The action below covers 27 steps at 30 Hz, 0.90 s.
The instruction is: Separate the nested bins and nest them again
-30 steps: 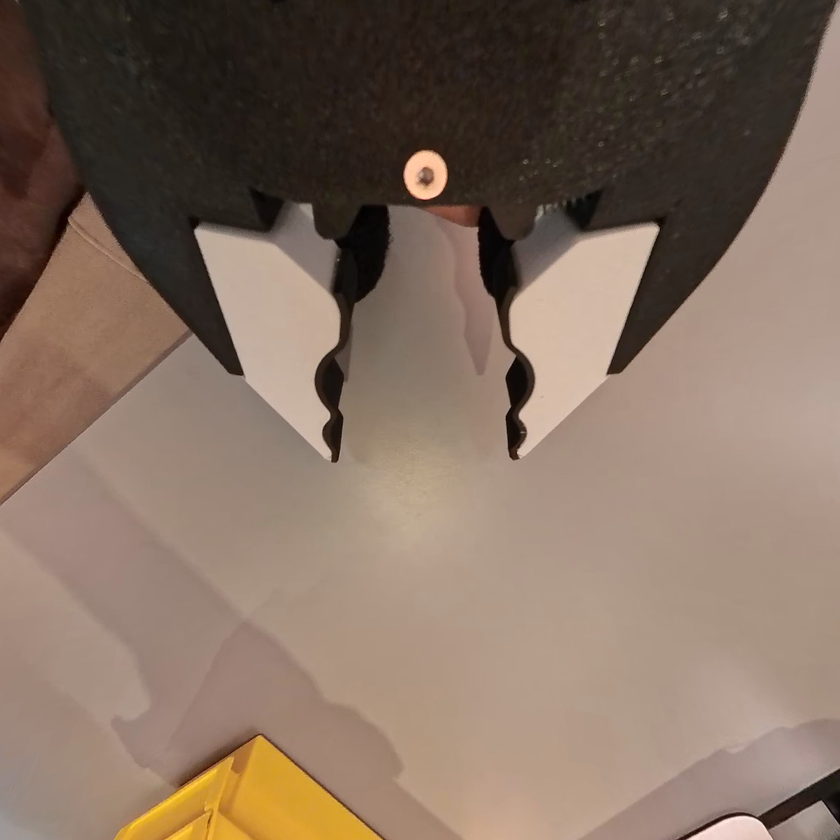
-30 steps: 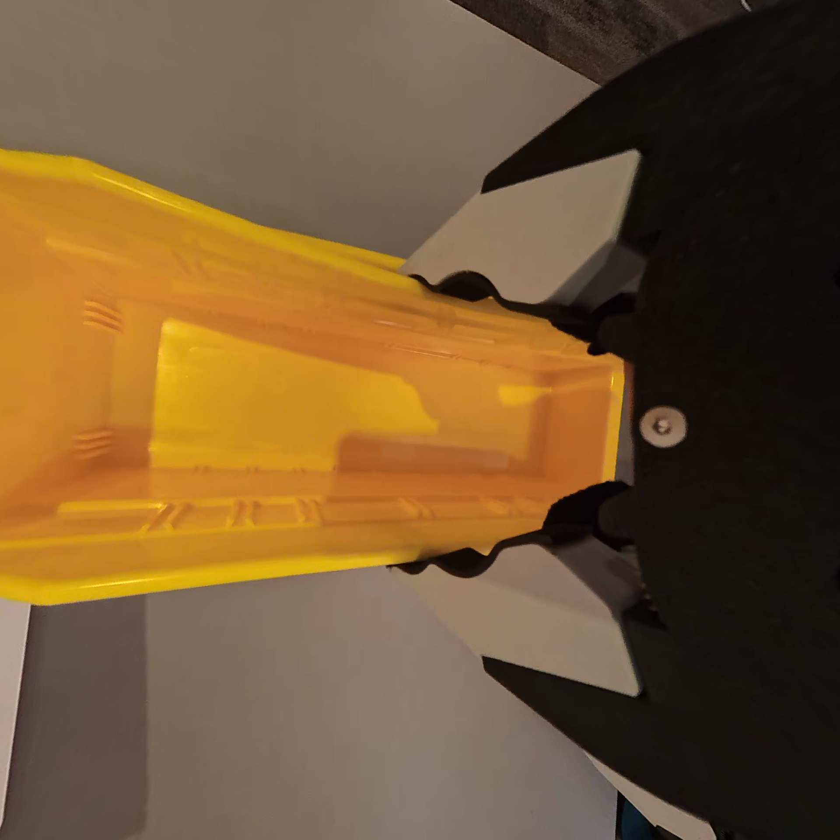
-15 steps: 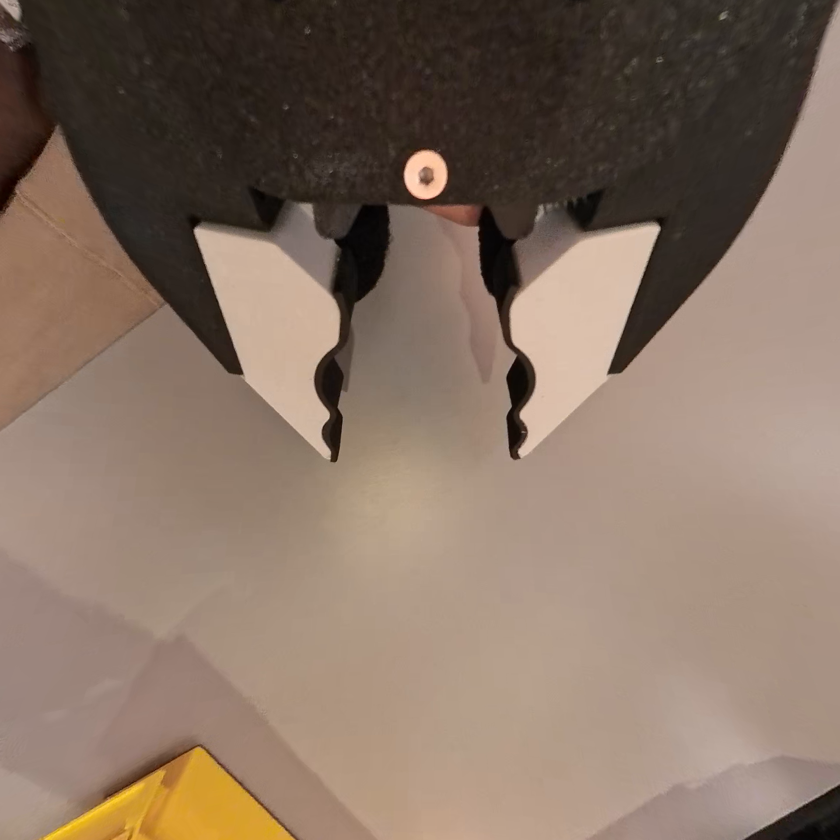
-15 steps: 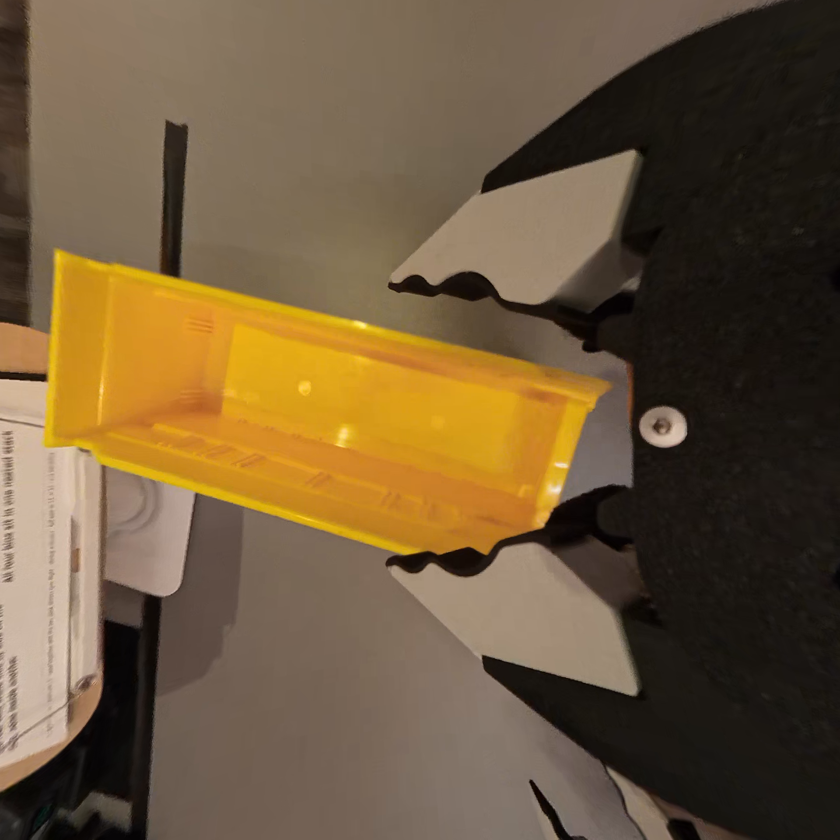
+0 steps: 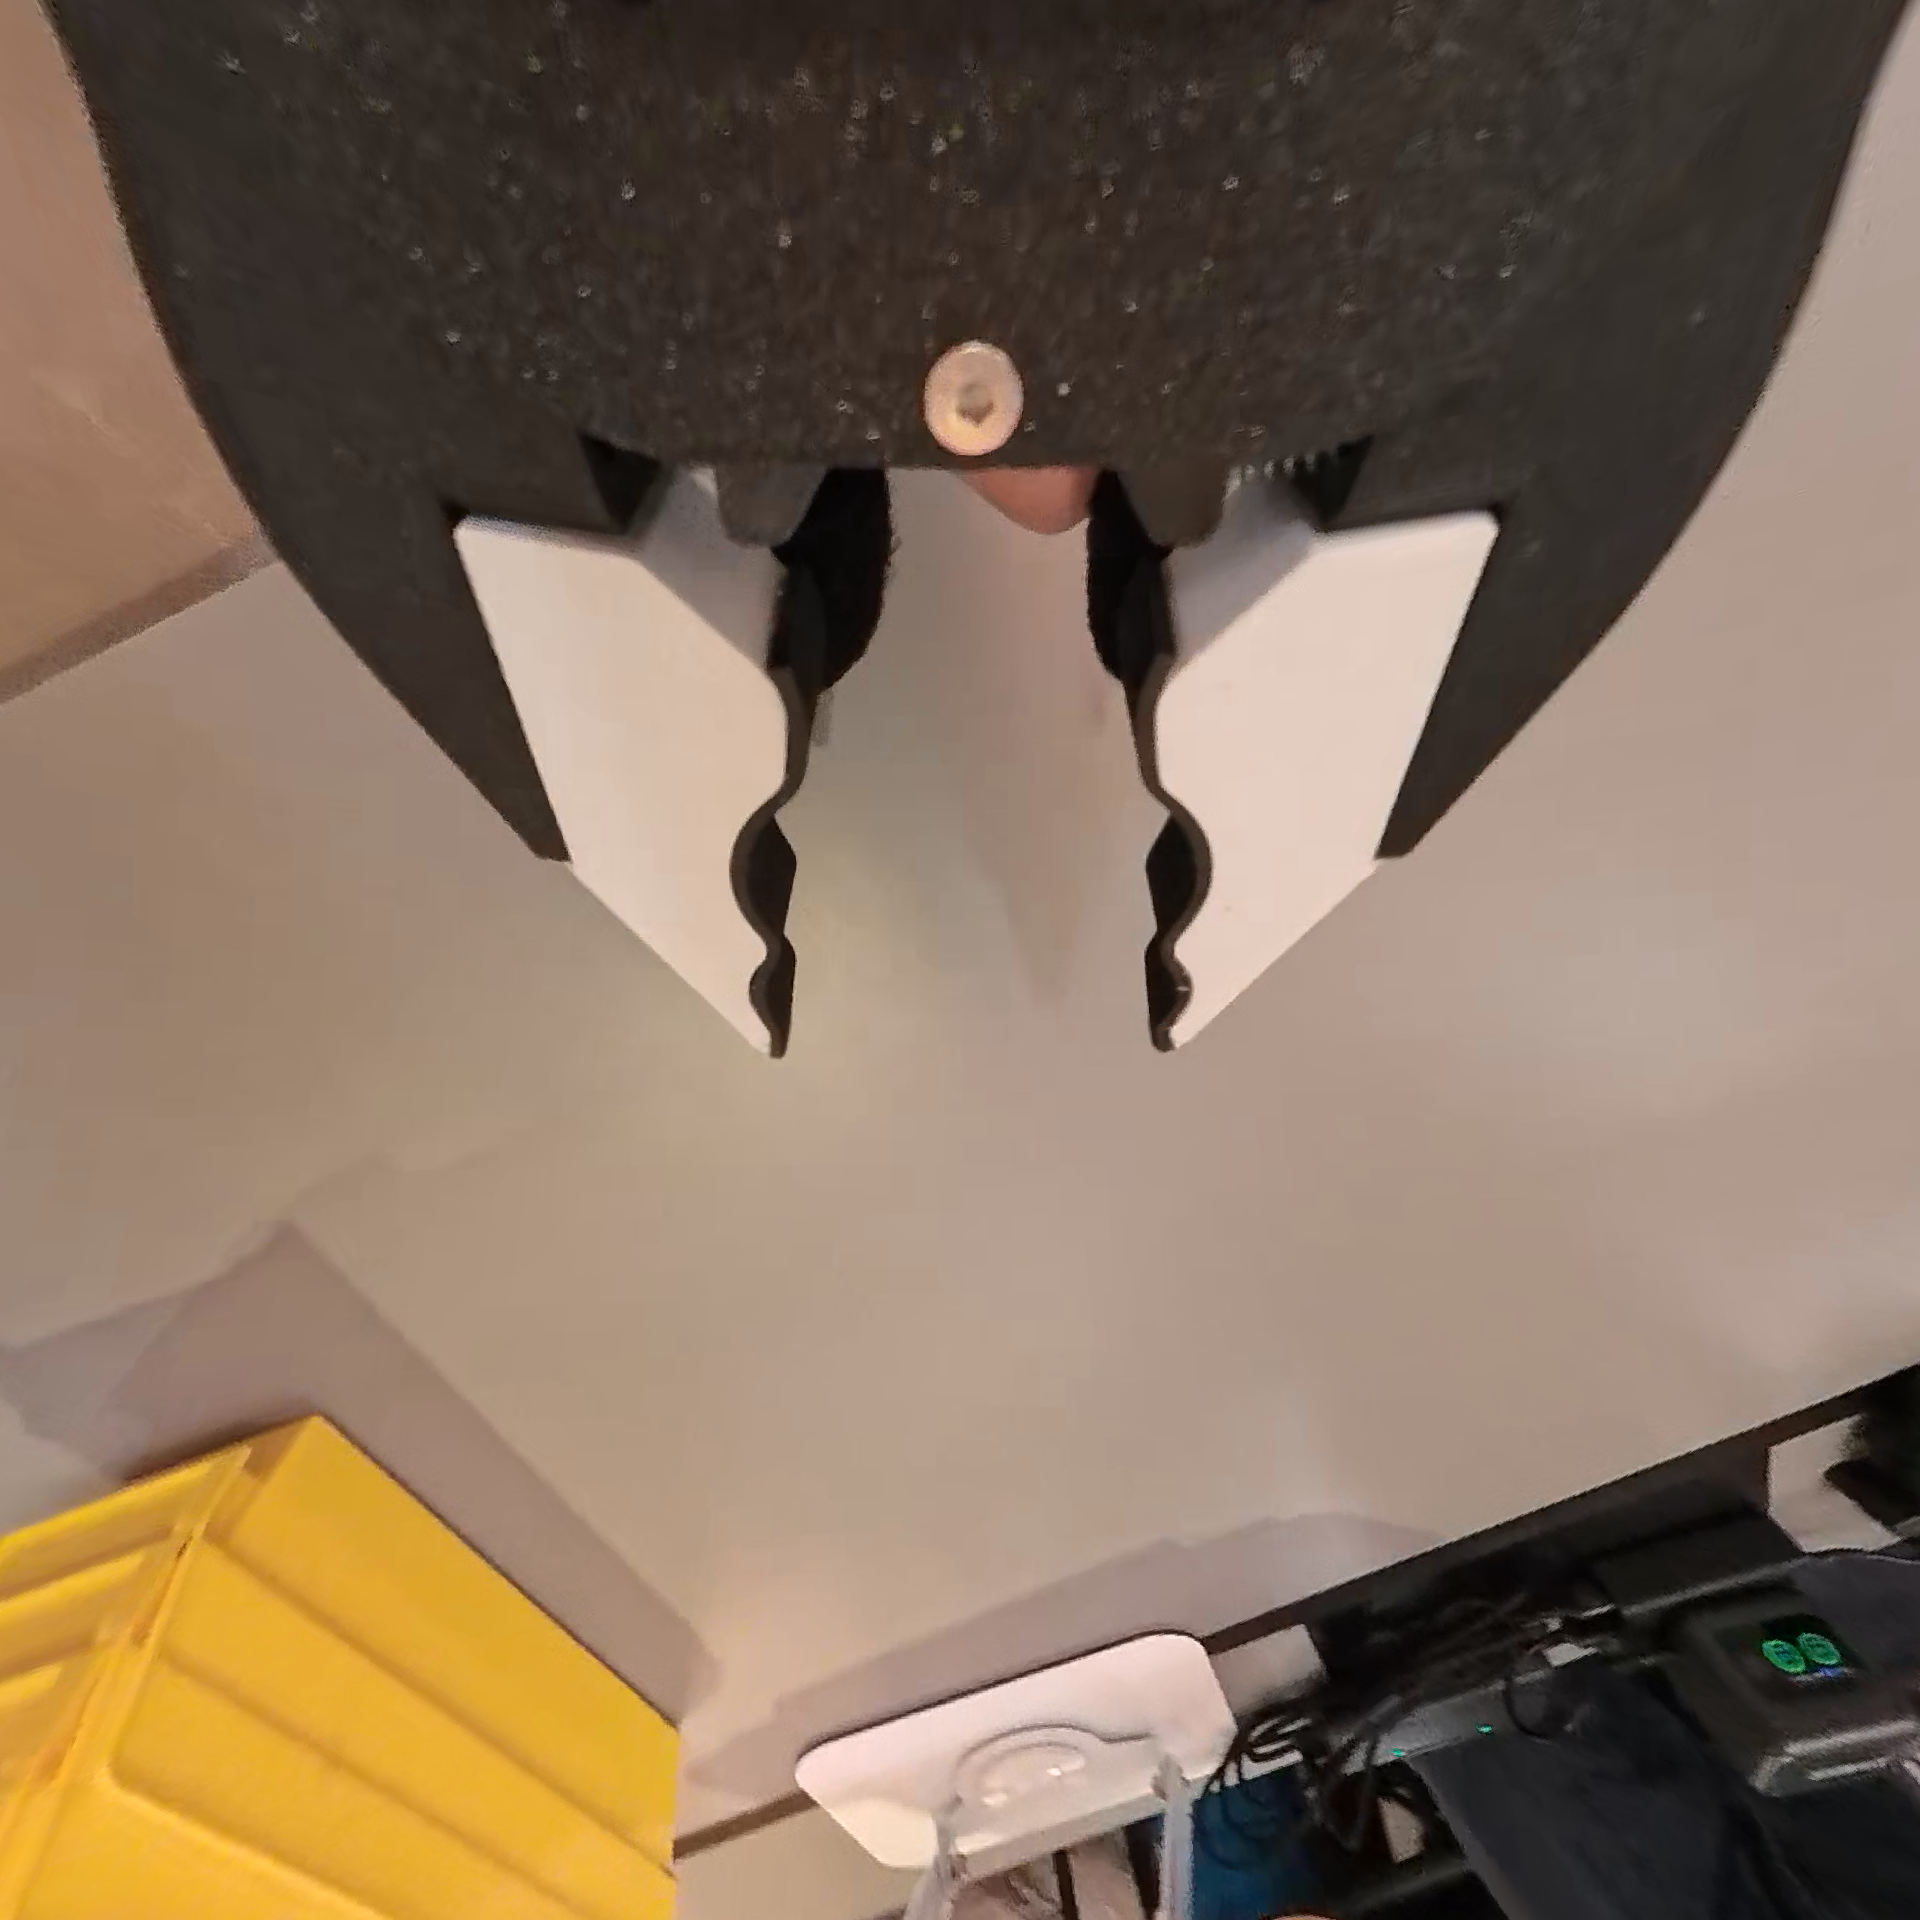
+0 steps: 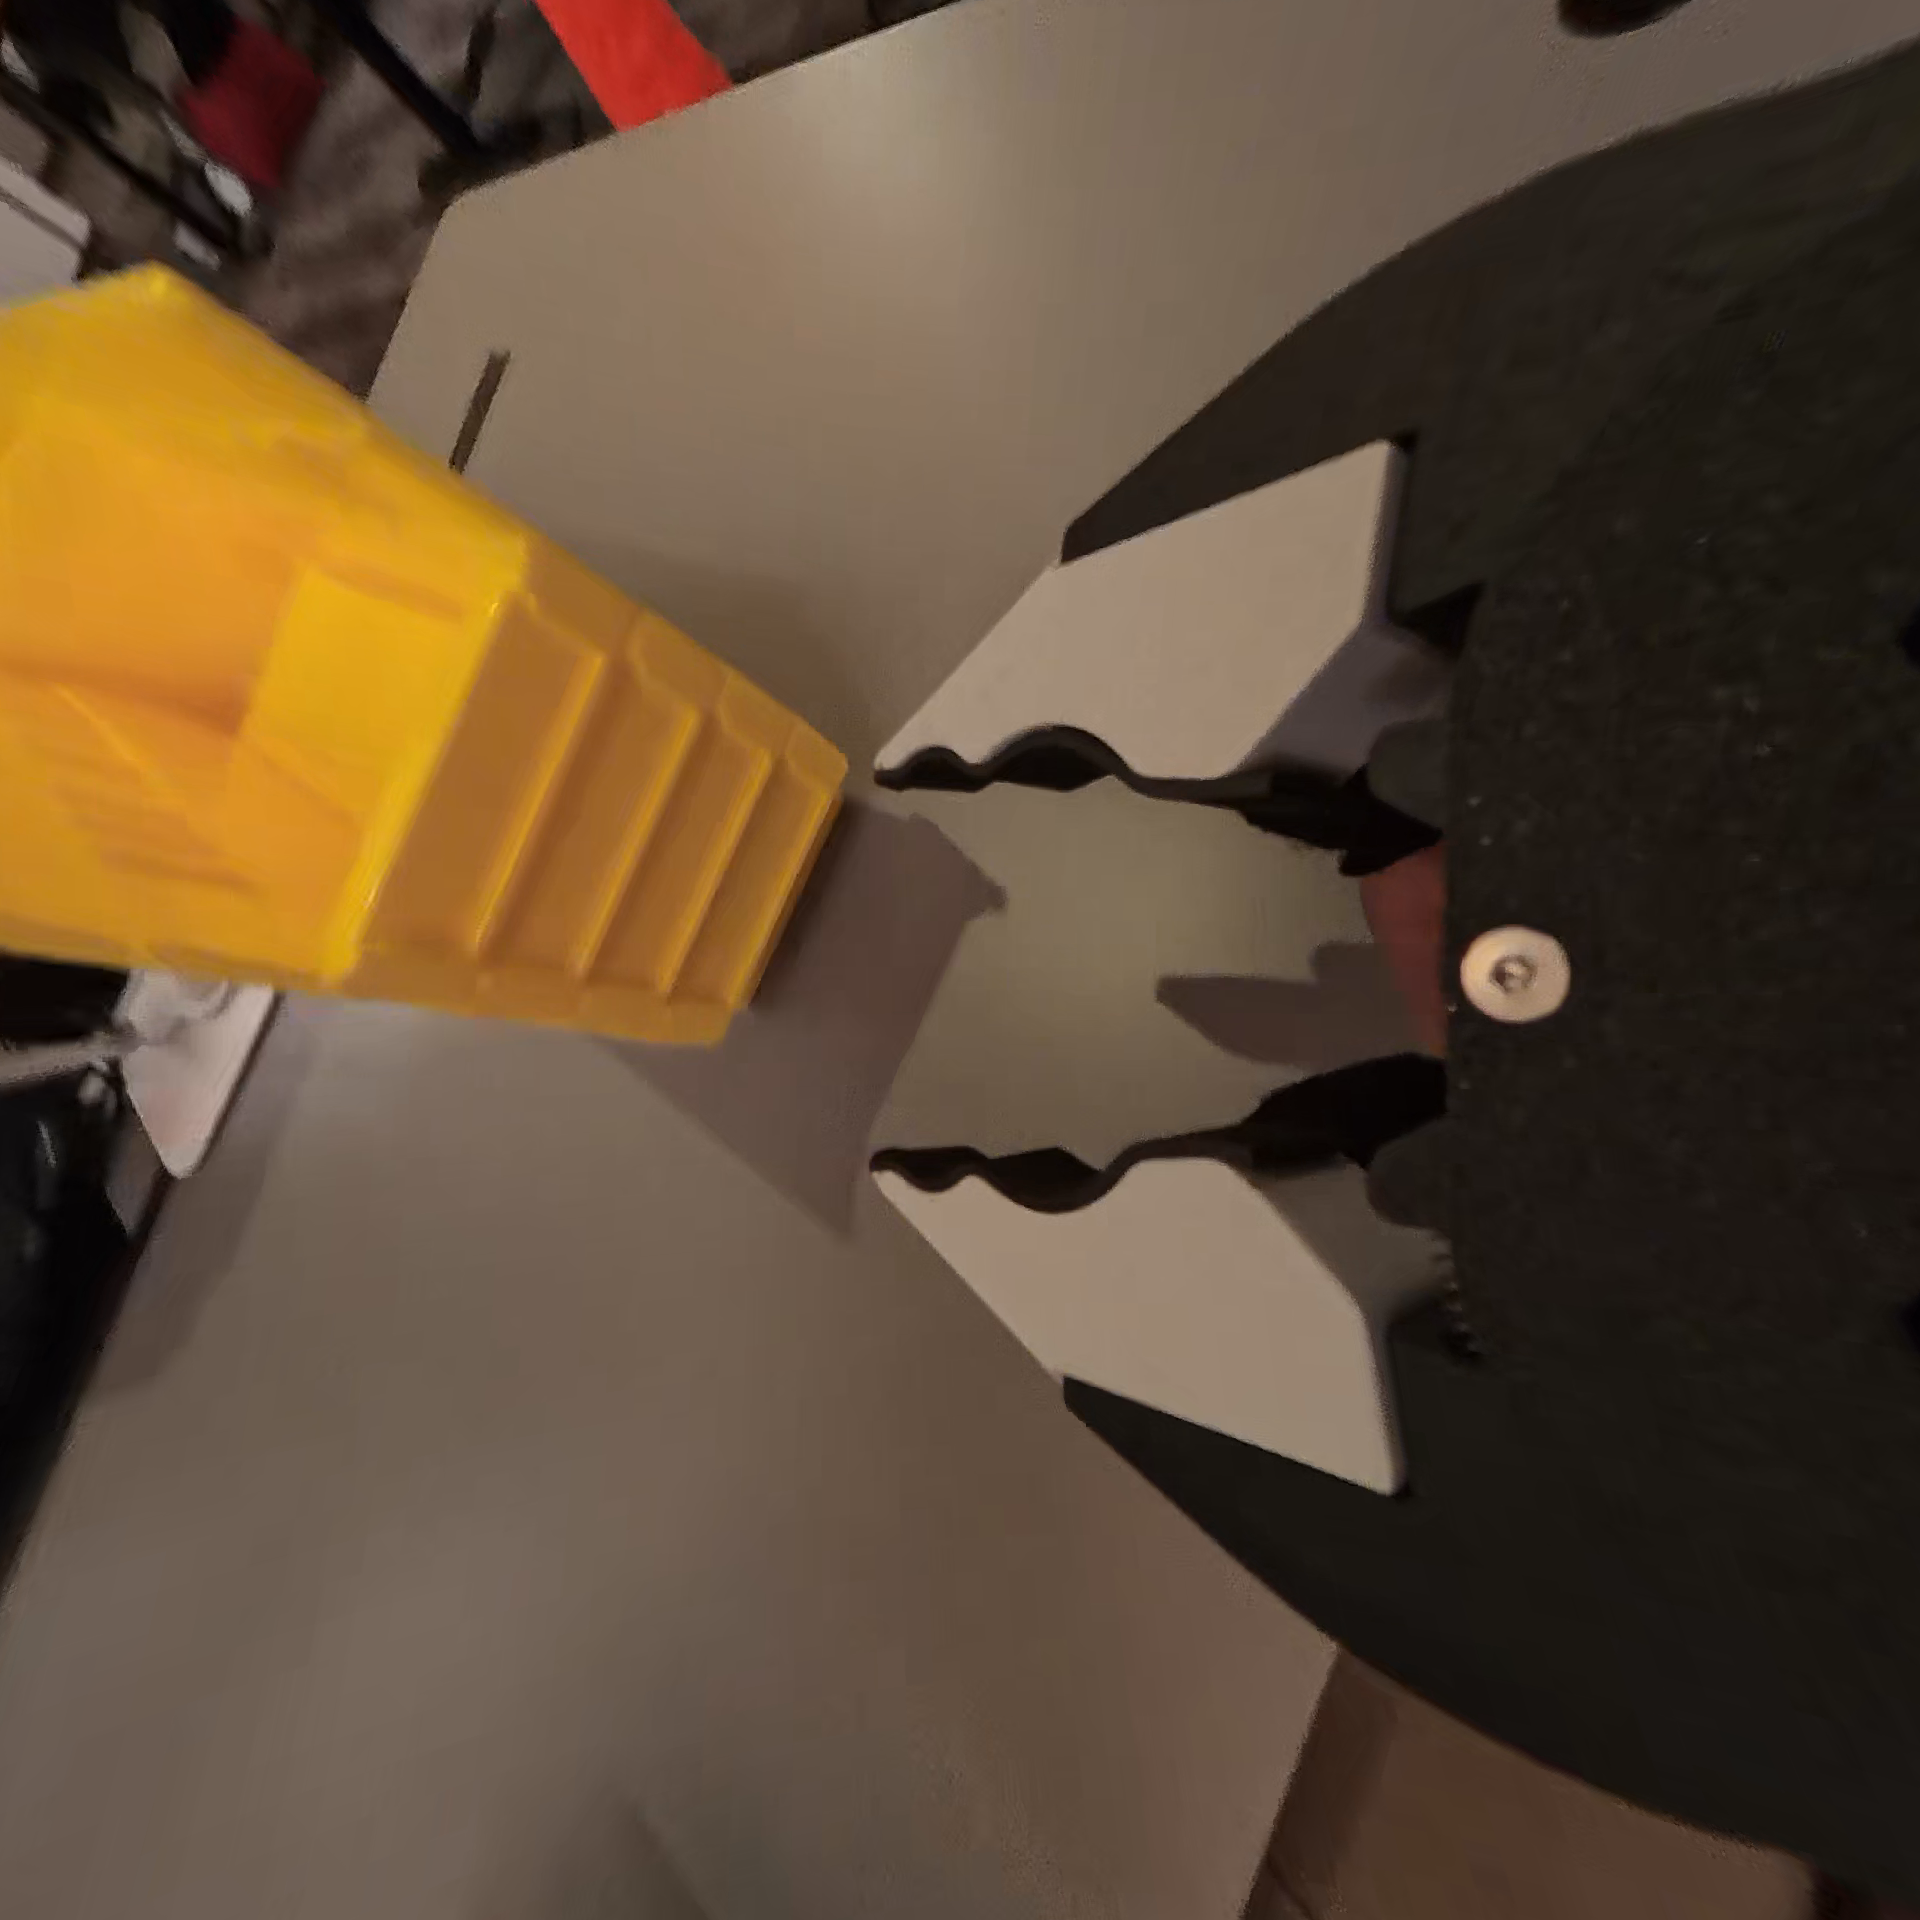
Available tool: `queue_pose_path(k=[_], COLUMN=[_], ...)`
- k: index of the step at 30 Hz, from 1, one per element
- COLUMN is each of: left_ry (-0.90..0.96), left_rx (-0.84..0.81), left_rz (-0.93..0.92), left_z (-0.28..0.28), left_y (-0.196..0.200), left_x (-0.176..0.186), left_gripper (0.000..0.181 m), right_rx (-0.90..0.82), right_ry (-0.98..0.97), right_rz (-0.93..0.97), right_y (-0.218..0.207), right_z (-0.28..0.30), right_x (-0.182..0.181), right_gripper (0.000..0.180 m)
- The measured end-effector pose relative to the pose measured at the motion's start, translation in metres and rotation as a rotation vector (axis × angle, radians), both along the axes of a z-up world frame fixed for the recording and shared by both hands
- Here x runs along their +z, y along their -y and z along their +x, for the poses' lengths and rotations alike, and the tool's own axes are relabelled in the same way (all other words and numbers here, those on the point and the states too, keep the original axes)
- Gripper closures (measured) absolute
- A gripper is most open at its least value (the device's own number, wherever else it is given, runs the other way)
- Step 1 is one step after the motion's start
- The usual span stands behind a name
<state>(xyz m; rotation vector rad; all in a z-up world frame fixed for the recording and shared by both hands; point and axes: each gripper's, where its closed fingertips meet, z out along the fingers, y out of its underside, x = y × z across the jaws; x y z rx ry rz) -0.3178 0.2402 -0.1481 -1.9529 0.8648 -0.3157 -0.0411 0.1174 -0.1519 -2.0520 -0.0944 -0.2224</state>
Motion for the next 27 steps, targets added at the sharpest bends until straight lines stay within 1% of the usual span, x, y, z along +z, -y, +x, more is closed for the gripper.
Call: queue_pose_path(k=[3, 6, 8, 12, 21, 27], left_ry=[0.028, 0.054, 0.072, 0.044, 0.033, 0.053], left_rx=[0.043, 0.046, 0.03, 0.023, 0.045, 0.039], left_rz=[0.022, 0.011, -0.008, -0.034, -0.009, -0.014], left_z=[-0.007, -0.003, 0.0, -0.003, -0.019, -0.019], left_y=[0.007, 0.013, 0.017, 0.018, 0.013, 0.014], left_x=[0.007, 0.012, 0.01, 0.0, 0.006, 0.009], left_gripper=[0.117, 0.119, 0.121, 0.122, 0.128, 0.131], right_rx=[0.064, 0.108, 0.106, 0.141, 0.144, 0.143], right_ry=[-0.063, -0.15, -0.194, -0.288, -0.26, -0.259], right_rz=[0.004, -0.066, -0.11, -0.063, -0.081, -0.078], right_y=[-0.006, -0.005, -0.003, -0.002, -0.001, 0.003], right_z=[-0.014, -0.022, -0.026, -0.04, -0.05, -0.051], right_x=[0.004, -0.015, -0.02, -0.006, -0.008, -0.007], right_gripper=[0.112, 0.111, 0.111, 0.111, 0.112, 0.112])
